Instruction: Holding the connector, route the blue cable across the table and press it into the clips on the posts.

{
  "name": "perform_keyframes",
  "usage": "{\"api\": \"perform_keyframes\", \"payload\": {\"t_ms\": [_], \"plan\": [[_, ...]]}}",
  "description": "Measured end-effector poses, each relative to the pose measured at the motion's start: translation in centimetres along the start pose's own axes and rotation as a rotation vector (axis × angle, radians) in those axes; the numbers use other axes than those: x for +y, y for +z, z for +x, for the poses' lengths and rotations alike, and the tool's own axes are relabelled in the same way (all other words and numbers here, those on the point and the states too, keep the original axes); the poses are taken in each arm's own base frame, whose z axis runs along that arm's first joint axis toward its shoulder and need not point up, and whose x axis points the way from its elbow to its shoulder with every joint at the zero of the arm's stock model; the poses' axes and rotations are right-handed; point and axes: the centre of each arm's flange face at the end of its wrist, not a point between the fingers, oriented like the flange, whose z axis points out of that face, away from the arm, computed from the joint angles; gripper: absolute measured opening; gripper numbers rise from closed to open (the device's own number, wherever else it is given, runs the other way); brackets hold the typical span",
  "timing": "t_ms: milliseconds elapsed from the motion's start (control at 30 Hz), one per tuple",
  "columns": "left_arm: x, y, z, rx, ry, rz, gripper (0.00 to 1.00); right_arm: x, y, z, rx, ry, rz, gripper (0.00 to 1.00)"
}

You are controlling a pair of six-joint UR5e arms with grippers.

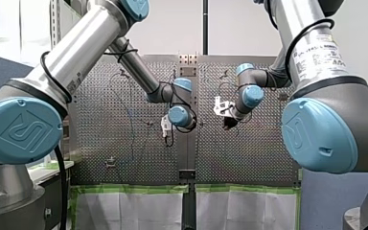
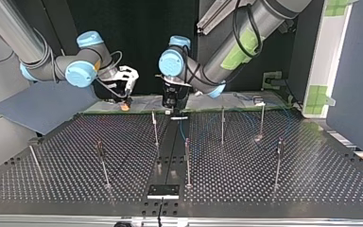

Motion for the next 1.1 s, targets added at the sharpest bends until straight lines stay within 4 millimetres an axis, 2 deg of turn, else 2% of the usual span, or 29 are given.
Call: {"api": "perform_keyframes", "payload": {"t_ms": [67,267,600,800,967,1100], "plan": [[0.1,0.1,0.0,0.001,0.0,-0.001,0.06,0.1,0.2,0.0,0.0,0.003,0.004,0.0],[0.7,0.6,-0.1,0.001,-0.004,0.002,0.06,0.5,0.5,0.4,0.007,0.011,0.006,0.0],[1.8,4.0,1.4,0.032,-0.002,-0.001,0.06,1.2,1.3,0.7,0.011,0.023,0.011,0.0],[2.2,5.6,0.2,0.03,-0.004,-0.002,0.06,2.2,2.0,0.7,0.014,0.03,0.001,0.0],[2.2,6.6,-1.3,0.012,-0.005,0.005,0.06,3.0,3.6,0.8,0.016,0.036,-0.001,0.0],[2.5,7.1,-2.1,0.008,0.001,-0.003,0.06,3.7,4.6,1.9,0.039,0.041,-0.005,0.0]]}}
